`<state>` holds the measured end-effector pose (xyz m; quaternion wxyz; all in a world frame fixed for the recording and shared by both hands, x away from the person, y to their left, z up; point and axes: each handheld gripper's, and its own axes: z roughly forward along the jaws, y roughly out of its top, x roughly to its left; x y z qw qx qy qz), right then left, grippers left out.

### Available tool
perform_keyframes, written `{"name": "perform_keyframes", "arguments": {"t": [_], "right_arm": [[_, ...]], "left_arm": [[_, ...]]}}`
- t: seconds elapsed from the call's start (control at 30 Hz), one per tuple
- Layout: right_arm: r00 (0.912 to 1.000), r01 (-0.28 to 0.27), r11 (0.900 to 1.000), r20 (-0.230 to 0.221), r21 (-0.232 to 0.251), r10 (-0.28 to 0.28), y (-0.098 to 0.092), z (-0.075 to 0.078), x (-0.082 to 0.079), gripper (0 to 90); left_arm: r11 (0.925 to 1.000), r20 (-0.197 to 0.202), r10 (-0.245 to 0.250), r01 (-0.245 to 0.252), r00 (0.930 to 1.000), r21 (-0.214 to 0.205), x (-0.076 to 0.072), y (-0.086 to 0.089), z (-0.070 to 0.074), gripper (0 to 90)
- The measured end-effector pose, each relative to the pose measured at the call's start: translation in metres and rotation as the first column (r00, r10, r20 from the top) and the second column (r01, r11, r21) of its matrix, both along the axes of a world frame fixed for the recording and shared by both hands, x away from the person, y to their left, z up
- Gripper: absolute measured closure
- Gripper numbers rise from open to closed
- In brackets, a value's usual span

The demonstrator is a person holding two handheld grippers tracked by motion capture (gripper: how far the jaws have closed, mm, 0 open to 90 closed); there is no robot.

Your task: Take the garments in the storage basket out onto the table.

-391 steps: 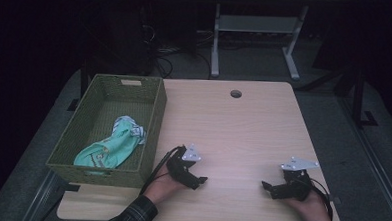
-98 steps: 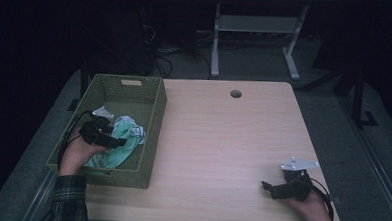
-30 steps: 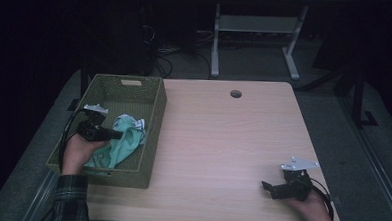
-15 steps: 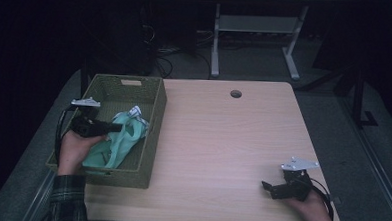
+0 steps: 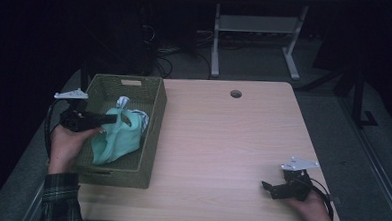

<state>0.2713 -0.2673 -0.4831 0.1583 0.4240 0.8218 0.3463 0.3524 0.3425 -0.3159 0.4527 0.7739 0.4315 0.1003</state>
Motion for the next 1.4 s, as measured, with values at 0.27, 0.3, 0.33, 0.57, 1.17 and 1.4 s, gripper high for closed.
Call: {"name": "perform_keyframes", "arguments": {"t": [0.27, 0.3, 0.33, 0.57, 1.17, 1.4], "right_arm": [[1.0, 0.0, 1.0, 0.001, 0.0, 0.0, 0.0, 0.0, 0.0, 1.4], [1.0, 0.0, 1.0, 0.001, 0.0, 0.0, 0.0, 0.0, 0.0, 1.4], [1.0, 0.0, 1.0, 0.001, 0.0, 0.0, 0.0, 0.0, 0.0, 1.4], [1.0, 0.002, 1.0, -0.001, 0.001, -0.002, 0.0, 0.0, 0.0, 1.4], [1.0, 0.003, 1.0, -0.005, 0.002, -0.003, 0.0, 0.0, 0.0, 1.4], [1.0, 0.002, 1.0, -0.004, 0.002, -0.002, 0.0, 0.0, 0.0, 1.4]], "left_arm": [[0.9992, 0.051, -0.024, 0.025, 0.9984, -0.03, -0.005, -0.005, 0.02, 85.3], [0.9992, 0.056, -0.027, 0.029, 0.9981, -0.029, -0.006, -0.006, 0.023, 85.3], [0.9992, 0.061, -0.029, 0.03, 0.9978, -0.026, -0.007, -0.007, 0.025, 85.3], [0.9983, 0.102, -0.049, 0.052, 0.9936, -0.028, -0.009, -0.014, 0.046, 85.3], [0.9874, 0.173, -0.125, 0.14, 0.977, -0.074, -0.011, -0.034, 0.084, 85.4], [0.981, 0.189, -0.151, 0.171, 0.9703, -0.092, -0.009, -0.047, 0.092, 85.5]]}}
